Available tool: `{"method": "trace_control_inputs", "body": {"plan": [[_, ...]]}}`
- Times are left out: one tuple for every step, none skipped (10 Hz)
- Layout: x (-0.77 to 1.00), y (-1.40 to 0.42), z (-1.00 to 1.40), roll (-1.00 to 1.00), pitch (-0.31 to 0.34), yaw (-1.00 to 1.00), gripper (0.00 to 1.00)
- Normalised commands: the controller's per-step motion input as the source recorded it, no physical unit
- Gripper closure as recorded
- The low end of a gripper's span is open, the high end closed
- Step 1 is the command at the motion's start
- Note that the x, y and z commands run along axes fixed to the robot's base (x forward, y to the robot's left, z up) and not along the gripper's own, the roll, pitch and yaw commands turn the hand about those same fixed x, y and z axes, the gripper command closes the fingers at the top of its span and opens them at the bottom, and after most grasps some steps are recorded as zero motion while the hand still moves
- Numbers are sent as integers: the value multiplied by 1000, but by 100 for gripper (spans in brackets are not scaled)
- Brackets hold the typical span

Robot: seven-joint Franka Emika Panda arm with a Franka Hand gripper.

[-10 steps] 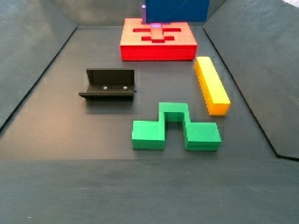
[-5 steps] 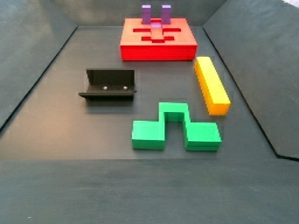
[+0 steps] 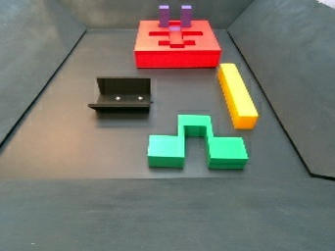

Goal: Pick up the blue object. Move up. Move to above the board. Insert the blue object.
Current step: Move to above the board, then insert the blue object.

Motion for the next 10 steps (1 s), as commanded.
{"method": "trace_control_inputs", "body": {"plan": [[-57,-690,129,0,65,9,100],[24,-237,51,5,99,3,100],[0,-29,-29,0,-9,0,100],[3,-14,-74,0,-44,0,100],[309,29,0,0,-20,0,100],[511,143,0,-49,0,0,100],[671,123,-114,-21,0,26,100],[834,77,-231,0,0,0,100],[914,83,-300,0,0,0,100],[874,100,-340,0,-3,23,100]]}}
